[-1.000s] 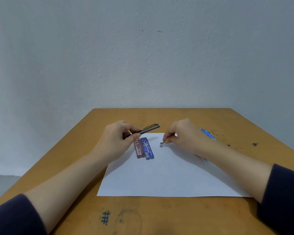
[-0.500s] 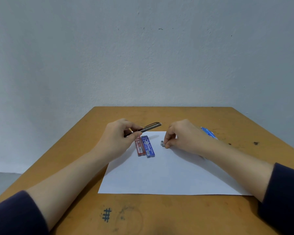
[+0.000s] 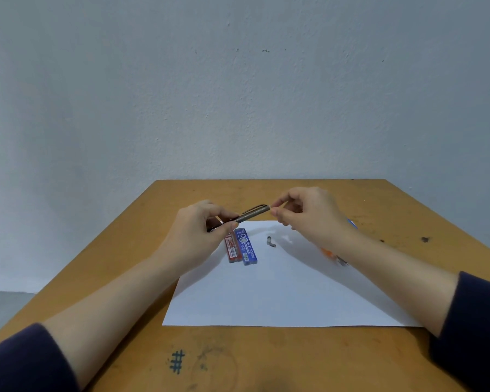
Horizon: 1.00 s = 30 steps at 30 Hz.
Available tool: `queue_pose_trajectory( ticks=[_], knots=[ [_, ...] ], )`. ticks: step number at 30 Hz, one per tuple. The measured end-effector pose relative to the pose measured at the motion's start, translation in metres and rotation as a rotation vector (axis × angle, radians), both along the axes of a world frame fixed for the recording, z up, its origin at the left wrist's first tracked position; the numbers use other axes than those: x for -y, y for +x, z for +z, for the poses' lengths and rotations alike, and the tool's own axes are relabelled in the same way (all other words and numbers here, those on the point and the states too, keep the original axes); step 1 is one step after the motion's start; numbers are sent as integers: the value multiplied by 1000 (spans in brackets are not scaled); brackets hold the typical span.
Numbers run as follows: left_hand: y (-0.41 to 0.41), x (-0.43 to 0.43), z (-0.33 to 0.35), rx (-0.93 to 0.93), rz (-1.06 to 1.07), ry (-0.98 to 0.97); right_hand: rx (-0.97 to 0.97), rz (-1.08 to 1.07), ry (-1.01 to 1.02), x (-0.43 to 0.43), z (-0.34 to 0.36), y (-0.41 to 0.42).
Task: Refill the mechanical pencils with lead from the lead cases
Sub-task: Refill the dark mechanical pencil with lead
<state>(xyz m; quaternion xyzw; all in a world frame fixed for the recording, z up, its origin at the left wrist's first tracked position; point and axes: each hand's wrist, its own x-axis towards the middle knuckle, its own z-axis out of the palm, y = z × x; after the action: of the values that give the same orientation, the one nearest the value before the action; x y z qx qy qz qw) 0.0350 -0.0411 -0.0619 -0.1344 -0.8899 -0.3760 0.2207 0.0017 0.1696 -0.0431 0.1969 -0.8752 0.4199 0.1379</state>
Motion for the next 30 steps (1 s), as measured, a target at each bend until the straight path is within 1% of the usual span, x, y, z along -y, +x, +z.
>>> queue_pose_trajectory(
  ticks=[3,7,9,12,15,17,22,24,26,30],
  knots=[
    [2,-2,-1,7,-19,56,43,4,-98,0,1,1],
    [6,-8,-1,31,-39,103,144,21,-290,4,2,6],
    [10,-13,-2,41,-57,170,240,31,-466,6,3,10],
    [16,-19,-2,44,-77,247,461,79,-803,11,5,16],
    [22,-25,-1,81,-121,353,539,124,-954,16,4,19],
    [24,-27,0,111,-137,382,549,140,-984,20,3,22],
    [25,-27,2,109,-176,335,542,111,-961,19,2,19],
    [24,-27,1,101,-190,263,537,86,-946,17,2,16],
    [21,-25,1,116,-183,151,530,59,-915,14,2,11],
    [15,-19,-3,191,-146,-77,524,-6,-755,6,-2,2]
  ],
)
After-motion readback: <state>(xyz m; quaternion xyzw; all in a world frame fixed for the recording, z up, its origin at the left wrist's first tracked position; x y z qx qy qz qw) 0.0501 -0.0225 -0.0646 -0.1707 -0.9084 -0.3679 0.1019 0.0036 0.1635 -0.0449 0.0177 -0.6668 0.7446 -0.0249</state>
